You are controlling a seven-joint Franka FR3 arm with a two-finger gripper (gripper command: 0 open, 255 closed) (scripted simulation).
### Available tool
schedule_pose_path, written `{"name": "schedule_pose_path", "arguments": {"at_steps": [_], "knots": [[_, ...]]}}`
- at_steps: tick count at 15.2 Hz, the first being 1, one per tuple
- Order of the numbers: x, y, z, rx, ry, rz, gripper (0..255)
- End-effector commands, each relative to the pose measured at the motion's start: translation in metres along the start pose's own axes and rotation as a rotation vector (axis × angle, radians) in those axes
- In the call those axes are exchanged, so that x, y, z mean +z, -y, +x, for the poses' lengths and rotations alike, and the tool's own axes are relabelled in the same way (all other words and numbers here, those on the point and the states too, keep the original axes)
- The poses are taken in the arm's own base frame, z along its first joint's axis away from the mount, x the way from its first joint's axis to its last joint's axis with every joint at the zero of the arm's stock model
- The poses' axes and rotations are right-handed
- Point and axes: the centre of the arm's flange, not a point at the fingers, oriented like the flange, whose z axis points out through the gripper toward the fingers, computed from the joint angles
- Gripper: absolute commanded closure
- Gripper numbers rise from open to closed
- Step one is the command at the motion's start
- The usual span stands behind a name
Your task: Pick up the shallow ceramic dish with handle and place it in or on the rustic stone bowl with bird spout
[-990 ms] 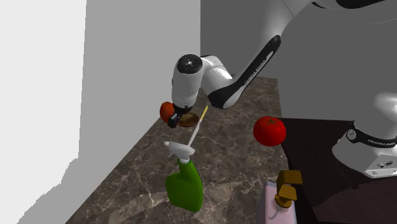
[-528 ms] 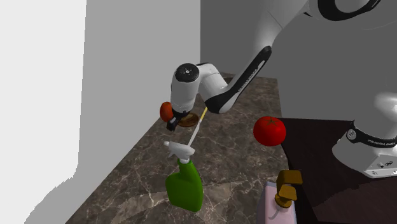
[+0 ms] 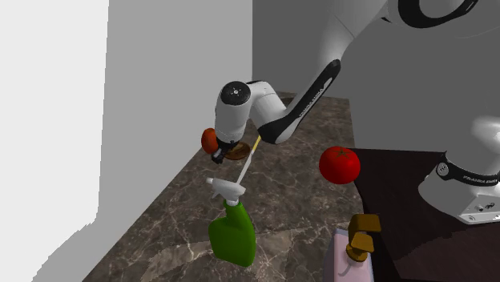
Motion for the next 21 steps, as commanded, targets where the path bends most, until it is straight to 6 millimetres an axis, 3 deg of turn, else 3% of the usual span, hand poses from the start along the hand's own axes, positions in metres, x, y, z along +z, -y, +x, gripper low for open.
{"name": "schedule_pose_path", "arguments": {"at_steps": [1, 9, 21], "knots": [[0.000, 0.000, 0.000, 0.000, 0.000, 0.000, 255], [0.000, 0.000, 0.000, 0.000, 0.000, 0.000, 255], [-0.055, -0.020, 0.024, 0.000, 0.000, 0.000, 255]]}}
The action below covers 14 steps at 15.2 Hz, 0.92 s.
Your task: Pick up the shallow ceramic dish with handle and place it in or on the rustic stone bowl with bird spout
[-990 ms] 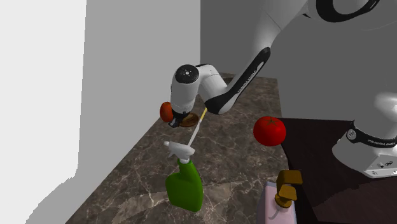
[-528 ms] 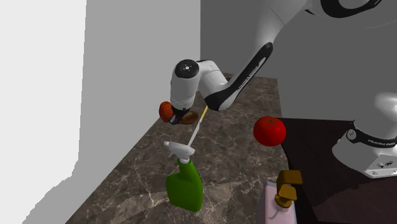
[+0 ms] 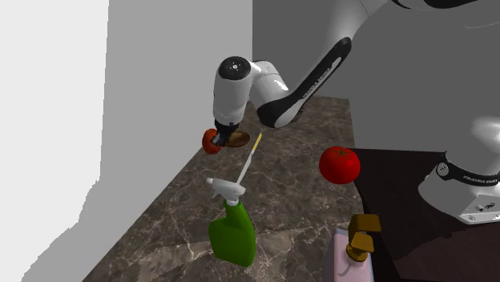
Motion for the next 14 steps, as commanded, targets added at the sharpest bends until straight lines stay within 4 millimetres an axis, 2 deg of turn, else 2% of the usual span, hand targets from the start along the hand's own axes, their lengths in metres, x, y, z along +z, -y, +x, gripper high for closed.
{"name": "schedule_pose_path", "arguments": {"at_steps": [1, 14], "knots": [[-0.009, -0.003, 0.004, 0.000, 0.000, 0.000, 255], [-0.068, -0.025, 0.031, 0.000, 0.000, 0.000, 255]]}}
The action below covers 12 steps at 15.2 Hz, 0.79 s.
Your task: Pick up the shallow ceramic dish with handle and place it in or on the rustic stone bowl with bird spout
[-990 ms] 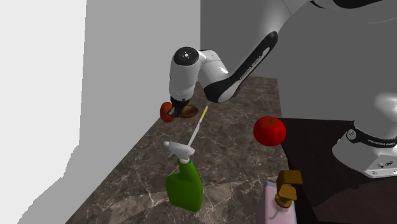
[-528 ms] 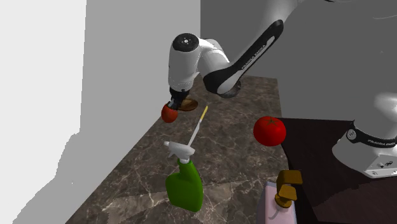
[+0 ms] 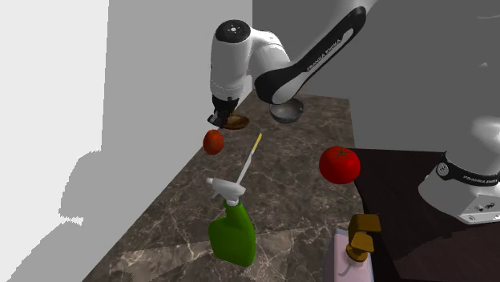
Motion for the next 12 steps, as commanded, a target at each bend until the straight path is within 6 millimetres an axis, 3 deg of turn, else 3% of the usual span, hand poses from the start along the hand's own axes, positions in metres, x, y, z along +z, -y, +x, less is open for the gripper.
{"name": "schedule_pose_path", "arguments": {"at_steps": [1, 7, 12], "knots": [[-0.009, -0.004, 0.004, 0.000, 0.000, 0.000, 255], [-0.034, -0.013, 0.015, 0.000, 0.000, 0.000, 255], [-0.020, -0.076, 0.002, 0.000, 0.000, 0.000, 255]]}}
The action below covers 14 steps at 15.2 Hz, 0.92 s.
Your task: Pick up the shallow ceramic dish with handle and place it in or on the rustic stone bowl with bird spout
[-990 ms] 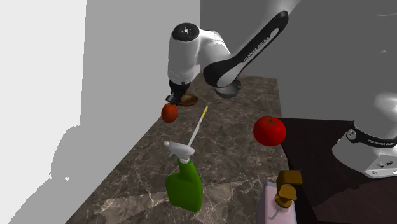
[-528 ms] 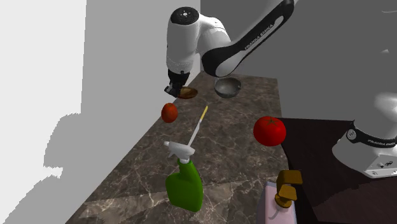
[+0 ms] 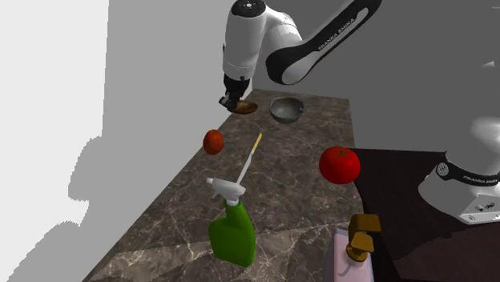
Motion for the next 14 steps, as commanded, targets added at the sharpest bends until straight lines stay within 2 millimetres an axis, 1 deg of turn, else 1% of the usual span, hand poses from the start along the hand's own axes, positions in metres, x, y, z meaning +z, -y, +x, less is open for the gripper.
{"name": "schedule_pose_path", "arguments": {"at_steps": [1, 14], "knots": [[0.005, -0.028, -0.006, 0.000, 0.000, 0.001, 255], [0.041, -0.192, -0.038, 0.000, 0.000, 0.001, 255]]}}
